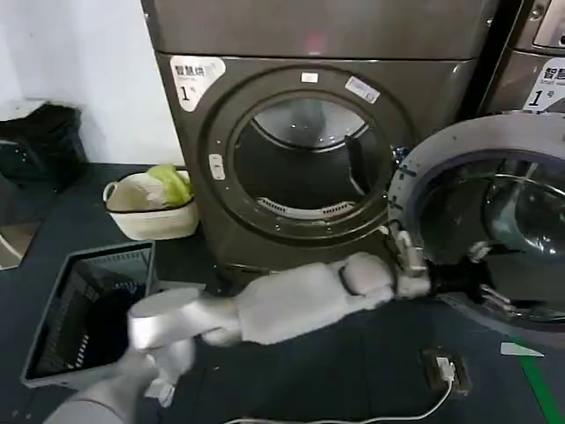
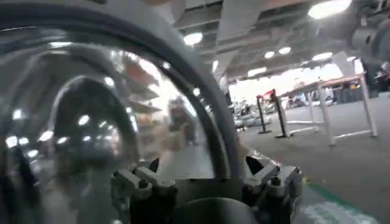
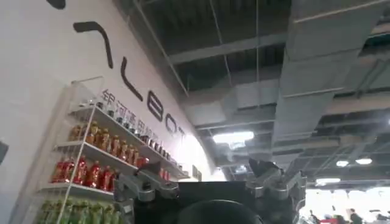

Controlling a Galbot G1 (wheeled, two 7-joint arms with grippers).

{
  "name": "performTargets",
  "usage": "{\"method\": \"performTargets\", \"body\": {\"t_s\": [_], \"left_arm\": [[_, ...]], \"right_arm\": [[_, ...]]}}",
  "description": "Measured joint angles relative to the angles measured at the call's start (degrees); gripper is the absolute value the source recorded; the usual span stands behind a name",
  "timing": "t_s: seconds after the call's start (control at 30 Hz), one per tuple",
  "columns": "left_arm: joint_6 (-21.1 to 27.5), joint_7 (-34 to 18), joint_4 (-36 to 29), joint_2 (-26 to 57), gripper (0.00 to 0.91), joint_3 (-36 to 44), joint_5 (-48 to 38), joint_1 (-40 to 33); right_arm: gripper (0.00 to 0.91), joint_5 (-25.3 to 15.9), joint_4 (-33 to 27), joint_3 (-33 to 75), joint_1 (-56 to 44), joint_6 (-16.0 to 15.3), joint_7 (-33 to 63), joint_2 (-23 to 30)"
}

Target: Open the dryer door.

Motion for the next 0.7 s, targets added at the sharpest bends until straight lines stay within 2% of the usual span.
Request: {"method": "performTargets", "body": {"t_s": [0.7], "left_arm": [[-3.4,-2.2,-13.6,16.3,0.907,1.7,-0.9,-1.5]], "right_arm": [[0.907,-0.3,0.4,-1.0,0.4,0.1,0.0,0.0]]}}
